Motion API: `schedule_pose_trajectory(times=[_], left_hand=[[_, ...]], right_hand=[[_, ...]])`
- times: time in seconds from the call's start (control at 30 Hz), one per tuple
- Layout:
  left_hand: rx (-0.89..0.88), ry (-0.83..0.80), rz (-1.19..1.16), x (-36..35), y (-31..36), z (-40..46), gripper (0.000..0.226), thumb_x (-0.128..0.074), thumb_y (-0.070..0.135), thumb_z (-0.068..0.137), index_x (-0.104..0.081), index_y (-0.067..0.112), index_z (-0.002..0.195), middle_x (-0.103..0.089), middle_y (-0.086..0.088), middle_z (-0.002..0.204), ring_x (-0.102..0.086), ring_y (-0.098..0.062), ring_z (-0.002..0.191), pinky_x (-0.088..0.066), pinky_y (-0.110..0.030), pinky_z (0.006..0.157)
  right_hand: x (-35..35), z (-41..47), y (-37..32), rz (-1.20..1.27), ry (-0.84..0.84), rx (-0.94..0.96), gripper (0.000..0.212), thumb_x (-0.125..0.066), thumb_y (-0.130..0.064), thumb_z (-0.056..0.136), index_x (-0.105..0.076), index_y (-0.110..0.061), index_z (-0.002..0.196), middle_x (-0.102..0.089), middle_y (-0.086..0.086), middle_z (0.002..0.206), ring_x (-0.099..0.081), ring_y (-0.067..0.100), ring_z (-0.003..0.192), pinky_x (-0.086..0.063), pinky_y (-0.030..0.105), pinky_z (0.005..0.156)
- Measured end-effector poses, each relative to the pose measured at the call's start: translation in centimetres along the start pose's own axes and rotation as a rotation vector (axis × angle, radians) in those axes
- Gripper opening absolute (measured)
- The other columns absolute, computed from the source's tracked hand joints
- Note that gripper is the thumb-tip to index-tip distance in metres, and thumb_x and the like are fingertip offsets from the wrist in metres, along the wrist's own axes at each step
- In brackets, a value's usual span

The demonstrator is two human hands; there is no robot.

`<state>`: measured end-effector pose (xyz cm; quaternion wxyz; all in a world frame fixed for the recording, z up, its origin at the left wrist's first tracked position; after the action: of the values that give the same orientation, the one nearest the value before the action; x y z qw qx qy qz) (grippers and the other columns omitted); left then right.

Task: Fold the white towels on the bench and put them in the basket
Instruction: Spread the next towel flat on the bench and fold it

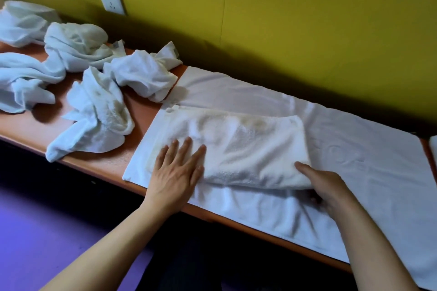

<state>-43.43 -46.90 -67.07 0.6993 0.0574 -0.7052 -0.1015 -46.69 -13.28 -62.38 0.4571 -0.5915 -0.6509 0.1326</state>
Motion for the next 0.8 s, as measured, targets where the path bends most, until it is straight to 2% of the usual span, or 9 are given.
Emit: schedule_pose_trajectory(times=[0.07,0.13,0.2,0.27,0.33,0.37,0.43,0.57,0.8], left_hand=[[-0.002,0.022,-0.022,0.7,-0.2,-0.1,0.059,-0.022,0.058,0.1,-0.037,0.037,0.153,-0.029,-0.005,0.164,-0.018,-0.03,0.154,-0.008,-0.043,0.123],[0.052,0.104,-0.036,1.5,-0.9,-0.7,0.057,-0.031,0.053,0.099,-0.051,0.026,0.146,-0.04,-0.011,0.158,-0.027,-0.034,0.15,-0.016,-0.048,0.122],[0.13,0.2,-0.069,1.8,-1.9,-2.0,0.053,-0.038,0.047,0.1,-0.056,0.018,0.139,-0.044,-0.014,0.154,-0.033,-0.037,0.147,-0.025,-0.053,0.119],[0.167,0.223,-0.148,1.5,-3.0,-3.8,0.052,-0.036,0.046,0.1,-0.056,0.017,0.139,-0.044,-0.014,0.154,-0.036,-0.037,0.145,-0.033,-0.053,0.115],[0.154,0.217,-0.2,0.8,-3.6,-5.0,0.052,-0.037,0.044,0.099,-0.052,0.022,0.143,-0.04,-0.011,0.157,-0.036,-0.033,0.146,-0.036,-0.049,0.113],[0.149,0.217,-0.216,0.6,-4.1,-5.3,0.052,-0.039,0.042,0.098,-0.05,0.023,0.145,-0.037,-0.009,0.159,-0.036,-0.031,0.146,-0.036,-0.047,0.113],[0.157,0.221,-0.241,0.2,-5.0,-5.5,0.053,-0.038,0.04,0.098,-0.046,0.026,0.148,-0.037,-0.006,0.16,-0.036,-0.028,0.147,-0.034,-0.043,0.113],[0.177,0.22,-0.348,0.7,-6.1,-5.1,0.05,-0.035,0.041,0.098,-0.05,0.029,0.144,-0.048,0.003,0.153,-0.041,-0.019,0.144,-0.034,-0.038,0.112],[0.235,0.193,-0.608,2.0,-7.4,-4.7,0.051,-0.03,0.046,0.098,-0.05,0.026,0.141,-0.053,0.017,0.137,-0.046,-0.008,0.132,-0.033,-0.028,0.108]], right_hand=[[0.0,-0.2,-0.5,0.07,0.0,0.037,0.023,-0.081,-0.036,0.078,-0.073,-0.015,0.084,-0.073,0.007,0.094,-0.064,0.025,0.08,-0.05,0.039,0.066],[-0.3,-0.7,-1.7,0.115,0.085,0.166,0.014,-0.08,-0.031,0.078,-0.073,-0.02,0.08,-0.074,0.001,0.094,-0.068,0.023,0.089,-0.058,0.046,0.083],[-1.4,-1.5,-3.2,0.14,0.144,0.272,0.011,-0.079,-0.032,0.079,-0.072,-0.024,0.079,-0.074,-0.004,0.09,-0.07,0.021,0.09,-0.06,0.05,0.086],[-3.3,-2.6,-4.9,0.145,0.186,0.364,0.014,-0.076,-0.035,0.079,-0.071,-0.023,0.084,-0.073,-0.004,0.089,-0.069,0.018,0.086,-0.061,0.037,0.08],[-5.6,-4.0,-6.8,0.1,0.236,0.493,0.013,-0.074,-0.028,0.084,-0.067,-0.018,0.088,-0.07,-0.002,0.087,-0.064,0.012,0.077,-0.051,0.016,0.064],[-7.0,-4.8,-7.8,0.074,0.25,0.561,0.011,-0.072,-0.025,0.086,-0.066,-0.017,0.09,-0.069,-0.001,0.087,-0.062,0.013,0.075,-0.046,0.015,0.059],[-10.3,-6.2,-9.3,0.011,0.228,0.719,0.011,-0.071,-0.024,0.088,-0.065,-0.019,0.096,-0.068,-0.001,0.089,-0.059,0.018,0.078,-0.04,0.024,0.062],[-16.4,-8.3,-11.4,-0.21,0.111,0.98,0.016,-0.067,-0.027,0.091,-0.062,-0.019,0.104,-0.064,0.0,0.096,-0.054,0.016,0.082,-0.035,0.024,0.069],[-24.1,-11.7,-11.3,-0.558,-0.008,1.075,0.028,-0.064,-0.033,0.089,-0.057,-0.021,0.113,-0.058,0.002,0.106,-0.06,0.028,0.096,-0.046,0.035,0.075]])
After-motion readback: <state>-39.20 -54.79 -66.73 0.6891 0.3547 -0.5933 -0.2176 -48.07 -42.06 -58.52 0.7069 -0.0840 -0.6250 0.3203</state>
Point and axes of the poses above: each hand's wrist, its own z-axis towards the middle knuckle, its own x-axis out of the back of the hand, y = z × x, the point moved 3 cm from there along z, towards the middle knuckle
